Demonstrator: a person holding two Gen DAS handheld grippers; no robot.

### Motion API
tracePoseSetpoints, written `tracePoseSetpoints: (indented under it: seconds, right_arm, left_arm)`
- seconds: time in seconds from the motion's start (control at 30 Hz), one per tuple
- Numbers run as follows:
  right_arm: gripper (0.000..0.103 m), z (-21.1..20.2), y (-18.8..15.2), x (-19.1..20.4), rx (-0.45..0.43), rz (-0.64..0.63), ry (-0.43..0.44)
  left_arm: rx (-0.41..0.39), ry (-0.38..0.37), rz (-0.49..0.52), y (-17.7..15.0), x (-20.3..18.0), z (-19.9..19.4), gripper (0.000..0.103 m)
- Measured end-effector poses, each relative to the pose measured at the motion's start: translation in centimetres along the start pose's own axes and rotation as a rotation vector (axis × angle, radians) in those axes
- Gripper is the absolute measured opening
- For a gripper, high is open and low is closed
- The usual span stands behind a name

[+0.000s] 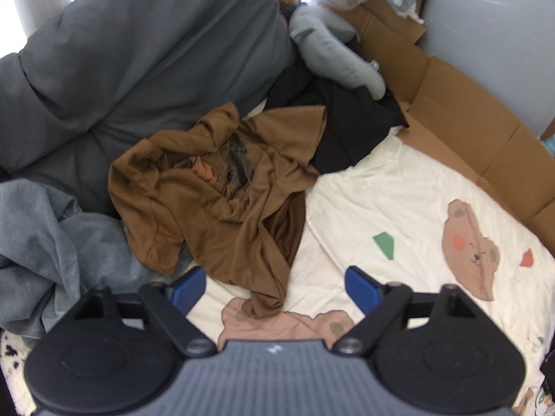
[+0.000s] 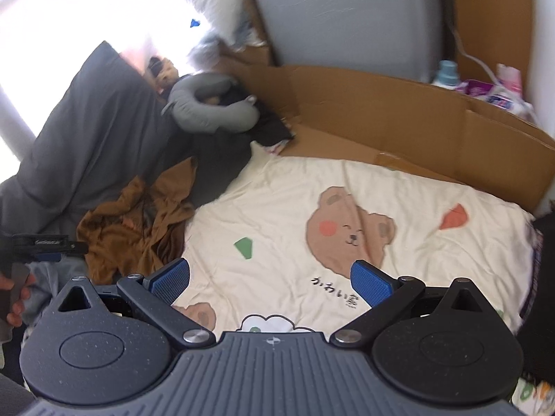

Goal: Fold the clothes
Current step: 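Move the left tool toward the brown T-shirt on the clothes pile, then close the left gripper on the brown T-shirt fabric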

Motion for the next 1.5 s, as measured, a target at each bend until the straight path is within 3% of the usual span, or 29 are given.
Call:
tracePoseSetpoints:
  seconds: [0.33,0.6,0.67,0.97,1.13,1.23,1.33,1.4,1.47,1.5]
  right_arm:
    - [0.101,7.2,0.3,1.1,0.101,-0.139,0.099]
    - [0.101,14.8,-2.8,2.4,0.174,-0.220,0.220]
    - [0.101,16.3,-3.8,2.8,0.178,-0.235,0.245]
    - [0.101,20.8,-7.1,4.1,0.167,-0.235,0.344]
    - [0.101,22.0,-9.0,4.3,0.120,-0.191,0.381]
    - [0.101,22.5,-10.6,4.3,0.136,-0.196,0.392]
    - [0.101,22.6,-11.6,4.1,0.138,-0.199,0.393]
    - [0.101,22.6,-11.9,3.7,0.127,-0.183,0.382]
    - [0.101,22.6,-11.9,3.0,0.123,-0.145,0.381]
    - [0.101,22.5,-11.8,2.7,0.118,-0.123,0.377]
  left_arm:
    - [0.021,0.015,-0.075,-1.1,1.8,6.1,0.082]
    - [0.043,0.047,-0.134,-4.2,3.5,11.8,0.081]
    - [0.040,0.054,-0.127,-4.9,3.4,12.9,0.076]
    - [0.051,0.022,-0.059,-7.8,2.3,17.9,0.080]
    - [0.024,0.036,-0.041,-9.3,2.5,20.2,0.080]
    - [0.009,0.037,-0.037,-10.0,2.7,21.3,0.079]
    - [-0.008,0.011,-0.034,-10.3,2.6,21.5,0.074]
    - [-0.017,0.003,-0.001,-10.3,2.2,21.6,0.064]
    - [-0.018,-0.020,0.013,-10.3,1.9,21.6,0.040]
    - [-0.018,-0.032,0.020,-10.2,1.7,21.6,0.036]
Point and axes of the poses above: each gripper's, at about its wrist camera, not at the fingertips, and z roughly the way its jaws point, x to its left, y to its top, the point moved 3 cm from there along z, roughly the way its jaws point, and after that the axes turned 2 degrees about -x, right-handed, at the moved point
